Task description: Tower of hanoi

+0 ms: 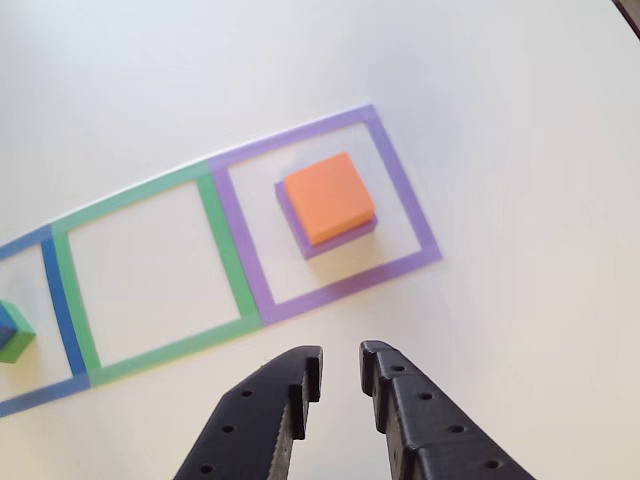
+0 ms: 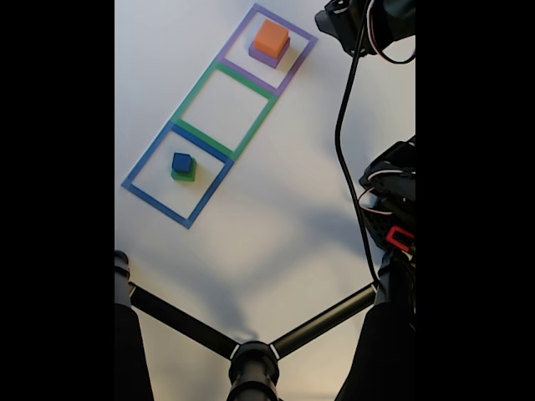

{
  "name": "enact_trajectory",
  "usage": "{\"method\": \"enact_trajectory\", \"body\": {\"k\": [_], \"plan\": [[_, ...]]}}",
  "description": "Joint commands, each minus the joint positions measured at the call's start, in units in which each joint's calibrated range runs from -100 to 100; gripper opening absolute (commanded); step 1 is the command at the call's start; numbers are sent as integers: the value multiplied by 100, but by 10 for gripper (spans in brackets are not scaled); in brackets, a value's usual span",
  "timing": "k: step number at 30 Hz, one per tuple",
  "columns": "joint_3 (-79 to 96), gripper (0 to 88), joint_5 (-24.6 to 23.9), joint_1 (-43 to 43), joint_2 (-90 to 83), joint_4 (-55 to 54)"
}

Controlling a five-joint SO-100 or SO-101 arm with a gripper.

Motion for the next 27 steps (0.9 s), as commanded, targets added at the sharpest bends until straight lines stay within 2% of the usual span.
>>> {"method": "enact_trajectory", "body": {"k": [1, 7, 9, 11, 15, 22, 27], "plan": [[-230, 5, 0, 555, -250, 176], [197, 45, 0, 1234, -546, 208], [588, 139, 0, 1478, -722, 54], [1206, 184, 0, 1653, -1003, -334], [2768, 193, 0, 1722, -1540, -1670], [5113, 394, 0, 1676, -1772, -4316], [6430, 449, 0, 1546, -1452, -6510]]}}
